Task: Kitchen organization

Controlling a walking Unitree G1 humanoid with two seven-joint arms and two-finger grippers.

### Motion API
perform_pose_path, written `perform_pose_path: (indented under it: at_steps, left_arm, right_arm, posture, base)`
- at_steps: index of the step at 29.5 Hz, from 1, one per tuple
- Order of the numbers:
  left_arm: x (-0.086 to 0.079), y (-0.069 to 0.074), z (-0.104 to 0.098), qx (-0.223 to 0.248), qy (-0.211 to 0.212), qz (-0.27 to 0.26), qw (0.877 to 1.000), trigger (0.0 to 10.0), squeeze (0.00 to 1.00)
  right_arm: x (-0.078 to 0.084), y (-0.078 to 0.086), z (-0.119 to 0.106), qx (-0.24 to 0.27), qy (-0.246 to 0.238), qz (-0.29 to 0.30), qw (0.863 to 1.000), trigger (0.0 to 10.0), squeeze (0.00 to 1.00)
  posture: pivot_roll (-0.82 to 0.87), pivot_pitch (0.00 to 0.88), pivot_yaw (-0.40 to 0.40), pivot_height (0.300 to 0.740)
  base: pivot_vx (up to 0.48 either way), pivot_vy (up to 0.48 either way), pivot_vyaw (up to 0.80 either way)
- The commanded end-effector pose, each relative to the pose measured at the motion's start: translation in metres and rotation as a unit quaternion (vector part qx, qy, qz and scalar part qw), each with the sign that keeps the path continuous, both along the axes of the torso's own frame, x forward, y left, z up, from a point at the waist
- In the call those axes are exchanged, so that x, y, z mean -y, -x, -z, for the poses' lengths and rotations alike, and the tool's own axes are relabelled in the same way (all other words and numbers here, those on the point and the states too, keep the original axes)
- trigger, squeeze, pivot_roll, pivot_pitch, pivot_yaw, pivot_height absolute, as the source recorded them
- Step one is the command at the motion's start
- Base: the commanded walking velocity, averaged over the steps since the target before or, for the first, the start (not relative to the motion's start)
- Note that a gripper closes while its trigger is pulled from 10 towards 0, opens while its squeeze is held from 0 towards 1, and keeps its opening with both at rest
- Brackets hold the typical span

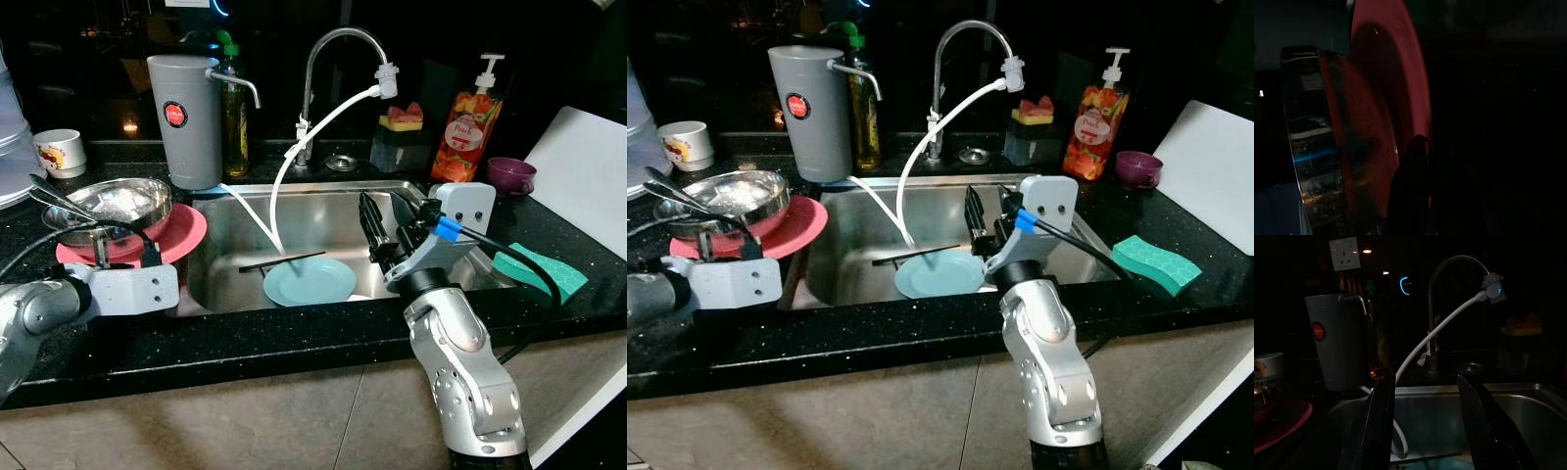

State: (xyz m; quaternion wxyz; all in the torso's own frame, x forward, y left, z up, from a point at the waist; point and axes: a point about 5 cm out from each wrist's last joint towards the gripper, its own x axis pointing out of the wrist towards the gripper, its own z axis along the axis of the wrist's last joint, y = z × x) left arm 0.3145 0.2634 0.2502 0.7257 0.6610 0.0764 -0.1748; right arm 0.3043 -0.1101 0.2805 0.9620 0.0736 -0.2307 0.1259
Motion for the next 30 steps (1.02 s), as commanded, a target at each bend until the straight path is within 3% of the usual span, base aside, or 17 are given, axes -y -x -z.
perform_pose_path:
  at_steps: [1, 9, 19, 30]
  left_arm:
    - [0.0, 0.006, 0.026, -0.077, -0.003, 0.004, 0.997, 10.0, 0.0]
    - [-0.005, 0.02, 0.02, -0.106, -0.011, 0.006, 0.994, 10.0, 0.0]
    - [-0.012, 0.047, -0.006, -0.133, -0.01, 0.005, 0.991, 10.0, 0.0]
    - [0.004, 0.072, -0.01, -0.171, -0.007, 0.057, 0.984, 10.0, 0.0]
  right_arm:
    - [0.002, -0.002, 0.0, -0.002, -0.002, 0.002, 1.0, 10.0, 0.0]
    - [0.001, -0.003, 0.001, -0.004, -0.002, 0.0, 1.0, 10.0, 0.0]
    - [0.0, -0.003, 0.001, -0.004, -0.004, -0.002, 1.0, 10.0, 0.0]
    - [0.001, -0.005, 0.0, -0.002, -0.003, -0.002, 1.0, 10.0, 0.0]
  posture:
    - [0.09, 0.106, -0.079, 0.74]
    - [0.1, 0.108, -0.08, 0.74]
    - [0.12, 0.114, -0.079, 0.74]
    - [0.12, 0.116, -0.081, 0.74]
  base:
    - [0.0, 0.0, 0.0]
    - [0.0, 0.0, 0.0]
    - [0.0, 0.0, 0.0]
    - [0.0, 0.0, 0.0]
